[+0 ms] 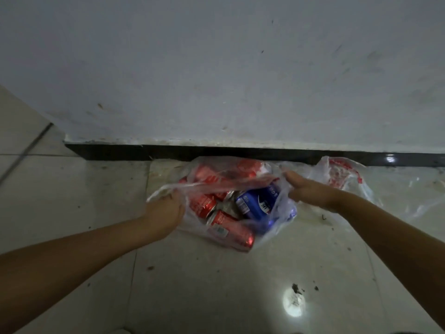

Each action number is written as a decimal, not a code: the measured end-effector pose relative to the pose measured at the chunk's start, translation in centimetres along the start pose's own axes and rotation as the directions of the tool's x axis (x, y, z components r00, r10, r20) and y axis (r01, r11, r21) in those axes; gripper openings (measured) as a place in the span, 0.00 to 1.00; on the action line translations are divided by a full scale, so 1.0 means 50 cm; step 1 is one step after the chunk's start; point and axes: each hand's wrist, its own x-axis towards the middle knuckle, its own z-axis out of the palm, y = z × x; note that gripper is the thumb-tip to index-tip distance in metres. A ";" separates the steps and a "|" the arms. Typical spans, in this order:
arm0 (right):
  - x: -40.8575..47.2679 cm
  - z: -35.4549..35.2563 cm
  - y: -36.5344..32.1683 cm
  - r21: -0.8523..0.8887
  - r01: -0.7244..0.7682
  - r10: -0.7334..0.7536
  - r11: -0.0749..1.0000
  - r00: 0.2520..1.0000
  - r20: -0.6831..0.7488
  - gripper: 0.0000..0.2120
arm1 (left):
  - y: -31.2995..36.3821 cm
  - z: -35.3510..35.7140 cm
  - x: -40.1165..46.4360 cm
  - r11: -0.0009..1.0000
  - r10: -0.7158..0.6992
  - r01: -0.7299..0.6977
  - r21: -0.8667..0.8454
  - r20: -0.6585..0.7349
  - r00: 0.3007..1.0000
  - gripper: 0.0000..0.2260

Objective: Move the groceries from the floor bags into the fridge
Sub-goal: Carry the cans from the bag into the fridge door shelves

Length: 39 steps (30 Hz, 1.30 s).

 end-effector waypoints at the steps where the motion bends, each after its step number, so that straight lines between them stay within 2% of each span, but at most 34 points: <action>1: 0.009 -0.002 -0.001 -0.031 0.027 -0.029 0.999 0.996 -0.084 0.37 | 0.000 0.000 0.011 0.982 -0.104 0.107 -0.154 0.023 0.994 0.19; 2: 0.018 -0.004 0.001 -0.006 0.058 -0.058 0.998 0.985 -0.162 0.35 | 0.000 -0.006 0.021 0.957 -0.120 0.126 -0.262 0.041 0.992 0.20; 3: 0.020 -0.004 -0.006 0.069 0.110 -0.092 0.992 0.970 -0.224 0.31 | 0.001 -0.012 0.036 0.948 -0.124 0.128 -0.291 0.030 0.992 0.23; 5: 0.029 -0.006 -0.025 0.241 0.203 -0.119 0.949 0.939 -0.324 0.23 | 0.007 -0.030 0.064 0.989 -0.084 0.077 -0.122 -0.047 0.995 0.28; 7: 0.046 -0.008 -0.042 0.267 0.237 -0.132 0.934 0.924 -0.360 0.23 | 0.029 -0.045 0.086 0.999 -0.038 0.040 0.026 -0.045 0.998 0.29; 9: 0.076 -0.006 -0.054 0.157 0.242 -0.182 0.957 0.929 -0.323 0.25 | 0.055 -0.047 0.110 0.986 0.129 -0.108 0.127 -0.166 0.978 0.26; 11: 0.104 -0.001 -0.061 -0.010 0.218 -0.212 0.976 0.931 -0.297 0.26 | 0.082 -0.042 0.131 0.906 0.402 -0.347 0.244 -0.232 0.886 0.26; 12: 0.113 0.001 -0.059 -0.090 0.205 -0.223 0.975 0.929 -0.297 0.27 | 0.092 -0.031 0.142 0.847 0.501 -0.430 0.313 -0.201 0.842 0.26; 13: 0.118 0.004 -0.053 -0.166 0.201 -0.243 0.965 0.924 -0.294 0.29 | 0.099 -0.021 0.149 0.820 0.527 -0.461 0.340 -0.132 0.840 0.28; 15: 0.117 0.013 -0.037 -0.287 0.189 -0.270 0.939 0.923 -0.275 0.36 | 0.101 -0.012 0.162 0.878 0.417 -0.388 0.281 -0.046 0.908 0.27; 17: 0.113 0.027 -0.013 -0.360 0.166 -0.271 0.918 0.926 -0.264 0.39 | 0.082 -0.012 0.179 0.962 0.227 -0.222 0.160 -0.016 0.974 0.22; 19: 0.108 0.035 0.008 -0.375 0.144 -0.246 0.916 0.940 -0.238 0.39 | 0.062 -0.024 0.193 0.990 0.127 -0.125 0.060 -0.026 0.992 0.17; 21: 0.105 0.027 0.020 -0.305 0.101 -0.187 0.947 0.946 -0.265 0.34 | 0.042 -0.034 0.198 0.998 -0.021 0.021 -0.062 0.006 1.000 0.13; 23: 0.104 0.014 0.024 -0.217 0.069 -0.138 0.974 0.938 -0.318 0.25 | 0.022 -0.023 0.198 0.931 -0.177 0.206 -0.300 0.123 0.977 0.10; 25: 0.107 0.006 0.022 -0.181 0.042 -0.108 0.983 0.921 -0.374 0.20 | 0.001 0.000 0.196 0.762 -0.245 0.330 -0.557 0.224 0.943 0.09; 26: 0.109 0.007 0.021 -0.165 0.024 -0.088 0.986 0.916 -0.391 0.18 | -0.009 0.011 0.201 0.696 -0.272 0.360 -0.622 0.236 0.933 0.10; 28: 0.114 0.011 0.017 -0.132 -0.018 -0.040 0.991 0.905 -0.423 0.17 | -0.027 0.024 0.214 0.664 -0.335 0.419 -0.619 0.255 0.907 0.10; 30: 0.124 0.013 0.026 -0.152 -0.075 -0.012 0.985 0.864 -0.503 0.15 | -0.030 0.027 0.220 0.645 -0.387 0.475 -0.599 0.280 0.879 0.11; 31: 0.131 0.010 0.035 -0.192 -0.118 -0.001 0.974 0.850 -0.527 0.14 | -0.028 0.026 0.219 0.646 -0.400 0.479 -0.595 0.271 0.876 0.11; 33: 0.136 0.001 0.045 -0.294 -0.207 0.051 0.933 0.885 -0.462 0.15 | -0.017 0.016 0.208 0.714 -0.406 0.445 -0.541 0.198 0.892 0.11; 35: 0.131 -0.009 0.038 -0.375 -0.257 0.132 0.891 0.936 -0.326 0.23 | -0.007 0.001 0.193 0.810 -0.325 0.326 -0.488 0.090 0.941 0.09; 36: 0.125 -0.013 0.027 -0.408 -0.244 0.136 0.880 0.952 -0.276 0.29 | -0.006 -0.006 0.186 0.856 -0.265 0.243 -0.456 0.015 0.964 0.12; 37: 0.115 -0.015 0.010 -0.440 -0.202 0.087 0.875 0.960 -0.267 0.34 | -0.005 -0.012 0.179 0.904 -0.194 0.147 -0.401 -0.079 0.978 0.15; 39: 0.084 0.001 -0.046 -0.545 -0.043 -0.177 0.837 0.922 -0.343 0.32 | 0.003 -0.018 0.165 0.976 0.032 -0.094 -0.198 -0.298 0.954 0.18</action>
